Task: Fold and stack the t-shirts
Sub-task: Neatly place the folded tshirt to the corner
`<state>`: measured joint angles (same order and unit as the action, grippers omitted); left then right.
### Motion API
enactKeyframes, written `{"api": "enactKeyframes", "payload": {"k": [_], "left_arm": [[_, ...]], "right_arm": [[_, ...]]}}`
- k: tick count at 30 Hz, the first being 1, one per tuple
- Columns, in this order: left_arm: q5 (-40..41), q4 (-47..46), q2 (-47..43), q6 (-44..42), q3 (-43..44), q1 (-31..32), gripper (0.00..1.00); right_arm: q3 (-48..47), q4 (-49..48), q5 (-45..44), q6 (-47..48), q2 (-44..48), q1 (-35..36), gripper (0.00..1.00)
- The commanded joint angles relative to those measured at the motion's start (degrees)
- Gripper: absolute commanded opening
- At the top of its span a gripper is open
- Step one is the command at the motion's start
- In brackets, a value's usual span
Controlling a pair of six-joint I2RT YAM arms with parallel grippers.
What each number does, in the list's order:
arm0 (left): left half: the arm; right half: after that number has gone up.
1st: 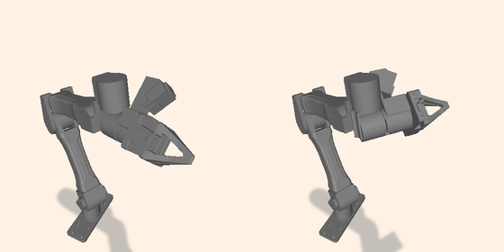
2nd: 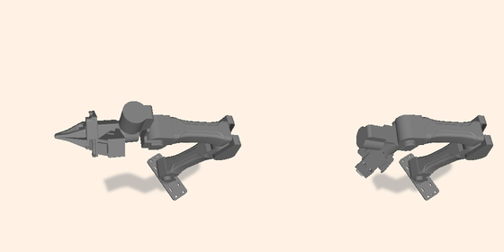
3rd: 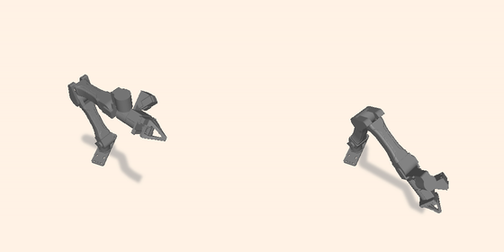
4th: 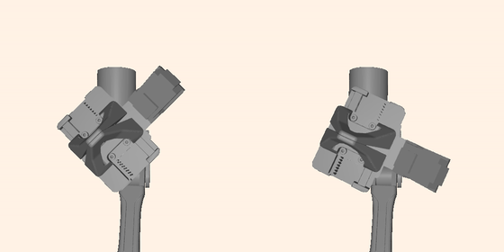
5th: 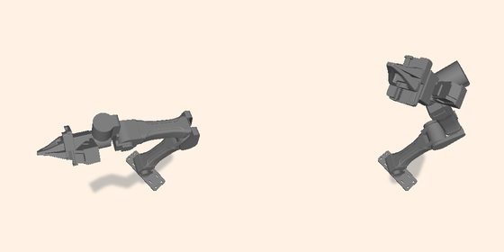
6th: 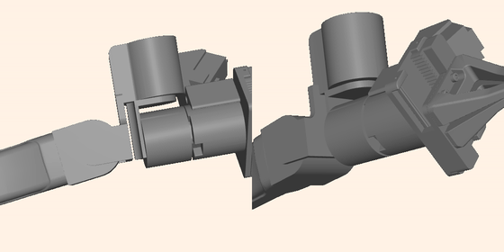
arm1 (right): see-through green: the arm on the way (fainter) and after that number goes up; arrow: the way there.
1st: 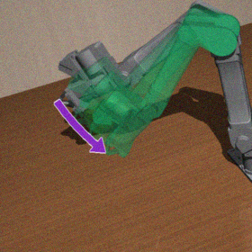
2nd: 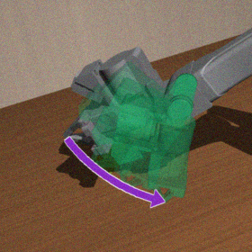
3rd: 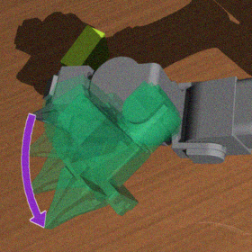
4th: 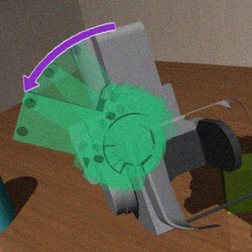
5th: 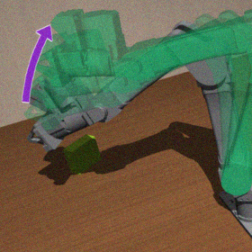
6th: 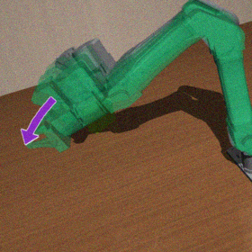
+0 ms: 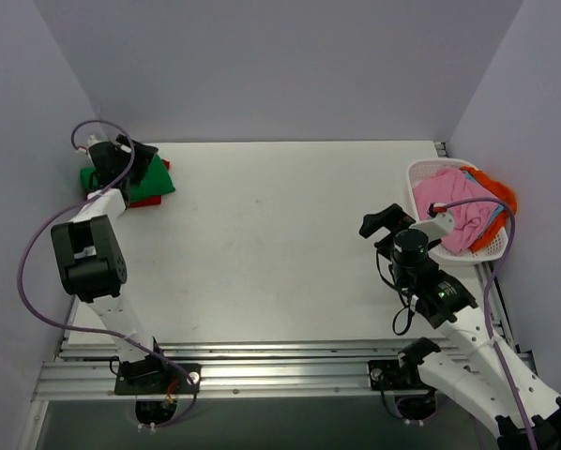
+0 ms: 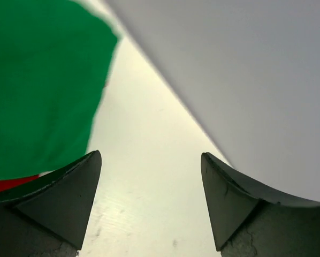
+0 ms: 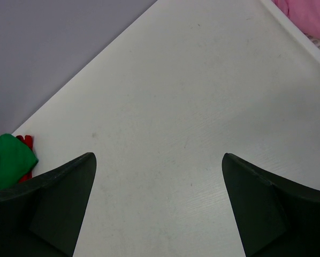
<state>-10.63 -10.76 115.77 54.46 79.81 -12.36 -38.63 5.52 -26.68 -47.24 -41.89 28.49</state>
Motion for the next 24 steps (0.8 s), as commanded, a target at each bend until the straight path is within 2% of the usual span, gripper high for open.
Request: {"api": "enactKeyframes", "payload": {"k": [1, 4, 5, 7, 9, 10, 11, 14, 17, 19, 24], "left_arm": [[-2.03, -6.22, -12.39, -8.02, 4.81, 0.93, 0.84], [4.11, 1.67, -20.73, -13.30, 5.62, 3.47, 0.84], [8.74, 3.45, -23.28, -14.54, 4.92, 4.44, 0.84], [14.12, 6.70, -31.10, -18.74, 2.29, 8.65, 0.84], [21.05, 8.65, -39.19, -21.48, -2.89, 11.73, 0.84], [22.48, 9.61, -41.65, -24.63, -4.99, 16.44, 0.84], [23.98, 10.58, -45.94, -26.05, -8.93, 18.23, 0.84], [29.94, 16.99, -52.54, -30.63, -14.23, 24.73, 0.86], [36.11, 18.94, -58.69, -33.10, -22.22, 28.78, 0.89], [36.29, 18.50, -62.05, -32.84, -28.46, 28.97, 0.92], [39.55, 21.75, -69.97, -34.06, -33.66, 29.41, 0.93]], "right_arm": [[0.66, -1.65, -0.48, 1.10, -0.03, -0.10, 1.00], [0.66, -2.09, -0.39, 0.93, -0.82, 0.07, 1.00], [0.66, -2.44, -0.31, 0.75, -1.26, 0.16, 1.00], [0.84, -2.88, -0.22, 0.75, -1.70, 0.42, 1.00], [0.84, -3.23, -0.57, 0.84, -2.06, 0.78, 0.99], [0.49, -3.15, -0.83, 1.01, -2.14, 1.30, 0.99], [0.31, -3.15, -1.44, 1.45, -2.32, 1.57, 0.99], [-1.52, -2.09, -3.81, 2.07, -2.67, 3.49, 0.98], [-2.67, -1.65, -6.45, 2.33, -3.37, 5.78, 0.98], [-2.76, -1.91, -8.47, 2.24, -4.07, 7.98, 0.98], [-4.34, -1.39, -9.44, 1.28, -9.26, 10.00, 0.98]]}}
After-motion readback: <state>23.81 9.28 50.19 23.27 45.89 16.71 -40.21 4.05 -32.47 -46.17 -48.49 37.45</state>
